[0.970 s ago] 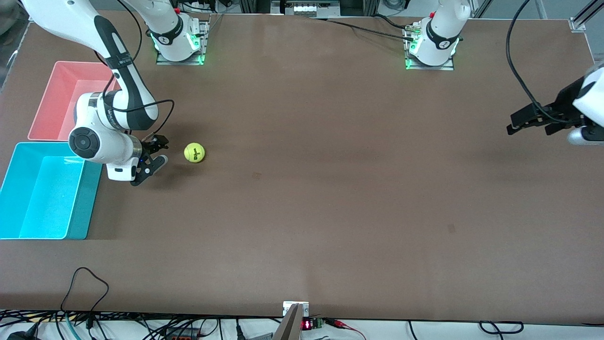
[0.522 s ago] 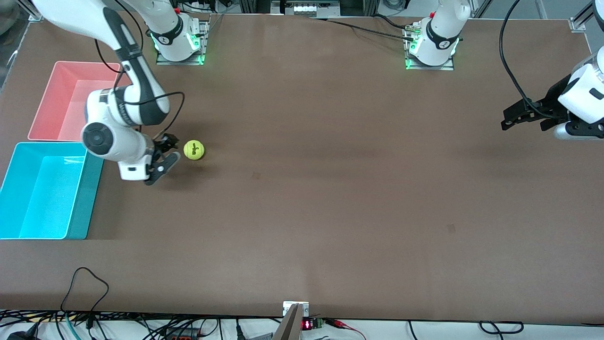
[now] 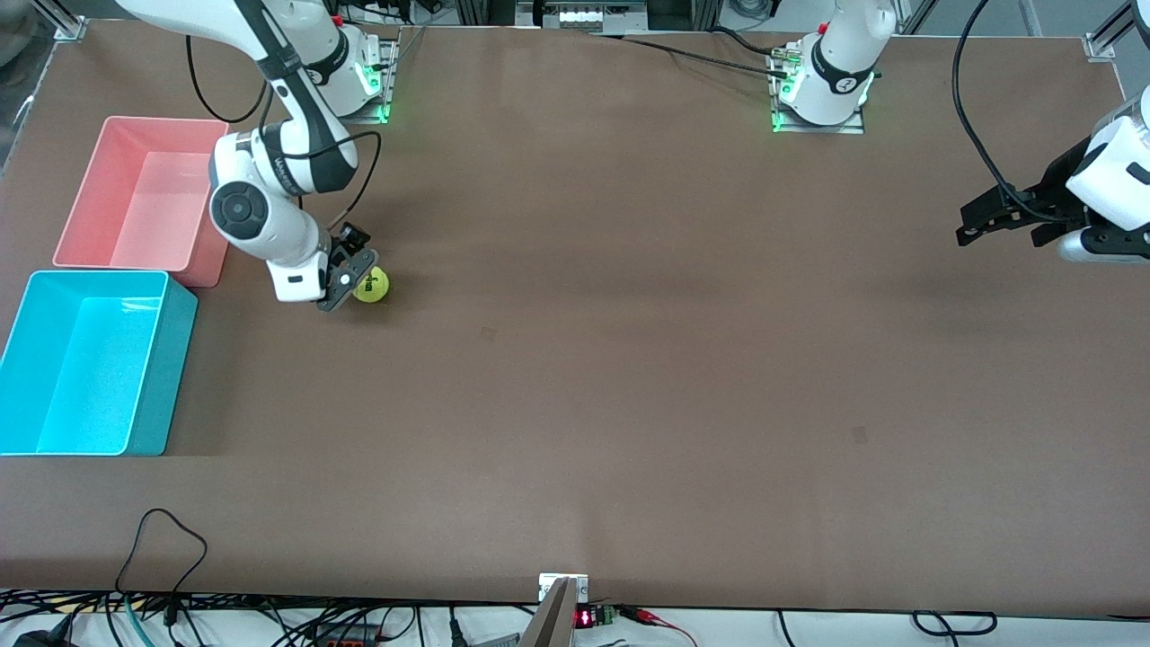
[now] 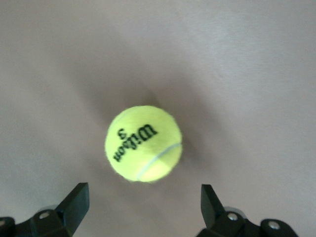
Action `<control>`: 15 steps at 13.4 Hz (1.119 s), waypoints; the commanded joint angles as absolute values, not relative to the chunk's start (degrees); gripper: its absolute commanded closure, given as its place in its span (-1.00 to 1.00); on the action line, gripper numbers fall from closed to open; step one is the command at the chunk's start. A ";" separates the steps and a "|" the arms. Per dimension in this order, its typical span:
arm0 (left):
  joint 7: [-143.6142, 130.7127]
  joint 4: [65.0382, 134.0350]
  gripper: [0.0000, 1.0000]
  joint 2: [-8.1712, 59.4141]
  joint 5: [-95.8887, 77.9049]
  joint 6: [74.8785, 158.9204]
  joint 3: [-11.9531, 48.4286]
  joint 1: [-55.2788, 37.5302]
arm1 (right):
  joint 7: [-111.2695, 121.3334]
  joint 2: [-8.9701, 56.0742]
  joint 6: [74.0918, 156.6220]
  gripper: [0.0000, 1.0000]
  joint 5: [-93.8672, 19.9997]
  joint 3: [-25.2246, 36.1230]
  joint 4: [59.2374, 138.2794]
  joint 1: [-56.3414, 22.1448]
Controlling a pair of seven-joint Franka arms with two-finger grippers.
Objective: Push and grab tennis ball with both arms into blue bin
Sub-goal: 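Lower the right gripper over the tennis ball and close on it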
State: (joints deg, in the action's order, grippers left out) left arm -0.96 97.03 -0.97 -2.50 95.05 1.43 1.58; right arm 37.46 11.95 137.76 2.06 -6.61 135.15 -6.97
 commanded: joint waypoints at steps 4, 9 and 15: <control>-1.58 96.86 -1.00 -1.67 -1.32 94.30 2.02 1.50 | 38.58 11.33 146.77 -1.00 1.93 -8.70 140.63 -6.77; -1.67 96.86 -1.00 -1.58 -1.41 94.22 2.11 1.49 | 38.76 14.14 150.81 -1.00 2.46 -8.79 140.54 -6.94; -1.67 96.86 -1.00 -1.06 -1.32 94.57 2.02 1.67 | 40.61 16.96 154.95 -1.00 2.46 -8.79 140.19 -6.94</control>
State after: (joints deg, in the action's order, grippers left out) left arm -1.02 97.03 -0.96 -2.49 94.90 1.71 1.47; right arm 39.63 16.26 153.39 2.21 -8.48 140.15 -6.99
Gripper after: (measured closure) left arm 0.000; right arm 0.000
